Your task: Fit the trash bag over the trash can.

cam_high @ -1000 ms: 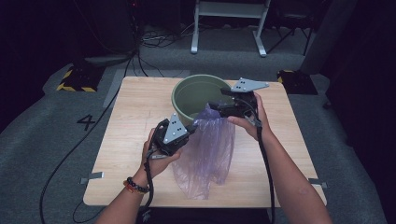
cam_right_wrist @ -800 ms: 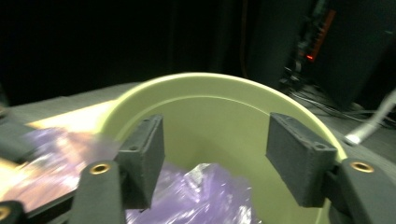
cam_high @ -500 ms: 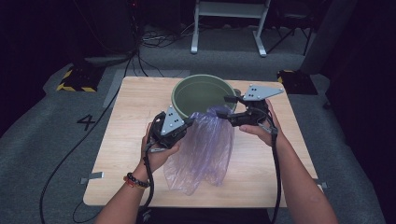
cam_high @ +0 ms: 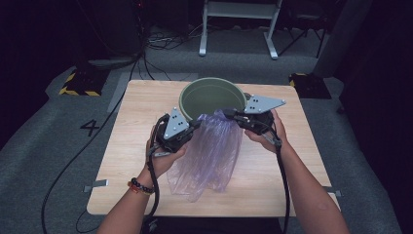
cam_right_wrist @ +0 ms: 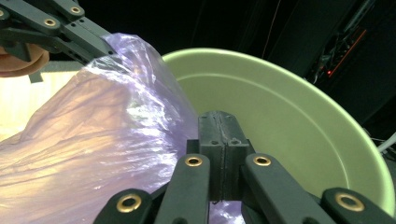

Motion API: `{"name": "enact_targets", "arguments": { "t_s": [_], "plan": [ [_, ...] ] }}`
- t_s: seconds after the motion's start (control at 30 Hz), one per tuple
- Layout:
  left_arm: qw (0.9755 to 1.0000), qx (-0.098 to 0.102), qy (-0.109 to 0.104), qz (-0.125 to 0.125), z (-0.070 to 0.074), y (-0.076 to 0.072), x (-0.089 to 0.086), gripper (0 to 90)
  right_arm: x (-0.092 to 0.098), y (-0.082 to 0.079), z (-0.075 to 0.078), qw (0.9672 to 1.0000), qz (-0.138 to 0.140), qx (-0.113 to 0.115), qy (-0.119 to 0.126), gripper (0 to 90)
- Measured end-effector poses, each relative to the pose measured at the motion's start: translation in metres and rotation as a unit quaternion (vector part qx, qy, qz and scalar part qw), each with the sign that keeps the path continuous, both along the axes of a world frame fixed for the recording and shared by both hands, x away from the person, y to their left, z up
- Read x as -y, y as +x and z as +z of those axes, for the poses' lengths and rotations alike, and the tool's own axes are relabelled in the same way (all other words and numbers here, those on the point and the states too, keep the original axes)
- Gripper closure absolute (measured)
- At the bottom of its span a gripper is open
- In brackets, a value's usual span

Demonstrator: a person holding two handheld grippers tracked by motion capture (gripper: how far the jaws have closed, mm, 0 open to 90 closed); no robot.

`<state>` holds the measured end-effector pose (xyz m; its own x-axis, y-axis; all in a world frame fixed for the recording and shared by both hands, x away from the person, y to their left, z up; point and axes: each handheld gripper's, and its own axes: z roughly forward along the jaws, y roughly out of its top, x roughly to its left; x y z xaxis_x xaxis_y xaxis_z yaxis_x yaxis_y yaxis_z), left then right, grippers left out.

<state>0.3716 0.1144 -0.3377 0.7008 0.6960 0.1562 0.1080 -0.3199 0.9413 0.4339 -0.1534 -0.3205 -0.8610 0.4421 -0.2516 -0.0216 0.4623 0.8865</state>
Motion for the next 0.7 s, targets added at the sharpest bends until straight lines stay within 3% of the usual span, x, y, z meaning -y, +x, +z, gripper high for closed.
{"name": "enact_targets", "arguments": {
  "t_s": [0.13, 0.37, 0.43, 0.5, 0.57, 0.7],
  "plan": [
    [1.0, 0.004, 0.004, 0.005, 0.007, 0.003, -0.002, 87.4, -0.003, 0.005, 0.007, 0.9997, -0.02, 0.005, 0.017, 90.0],
    [0.9999, 0.0, 0.002, 0.011, 0.011, 0.011, -0.006, 89.6, -0.006, 0.019, 0.013, 0.9979, -0.052, -0.006, 0.037, 90.0],
    [0.9998, -0.006, 0.005, 0.016, 0.01, 0.015, -0.007, 89.8, -0.006, 0.022, 0.013, 0.9972, -0.06, -0.015, 0.042, 79.0],
    [0.9997, -0.014, 0.004, 0.022, 0.008, 0.018, -0.007, 89.8, -0.005, 0.022, 0.011, 0.9976, -0.044, -0.024, 0.048, 73.3],
    [0.9995, -0.022, 0.006, 0.023, 0.006, 0.022, -0.007, 89.8, -0.006, 0.019, 0.007, 0.9978, -0.029, -0.032, 0.05, 60.0],
    [0.9994, -0.029, 0.004, 0.02, 0.004, 0.022, -0.004, 89.8, -0.011, 0.006, 0.003, 0.9988, 0.015, -0.034, 0.033, 48.4]
  ]
}}
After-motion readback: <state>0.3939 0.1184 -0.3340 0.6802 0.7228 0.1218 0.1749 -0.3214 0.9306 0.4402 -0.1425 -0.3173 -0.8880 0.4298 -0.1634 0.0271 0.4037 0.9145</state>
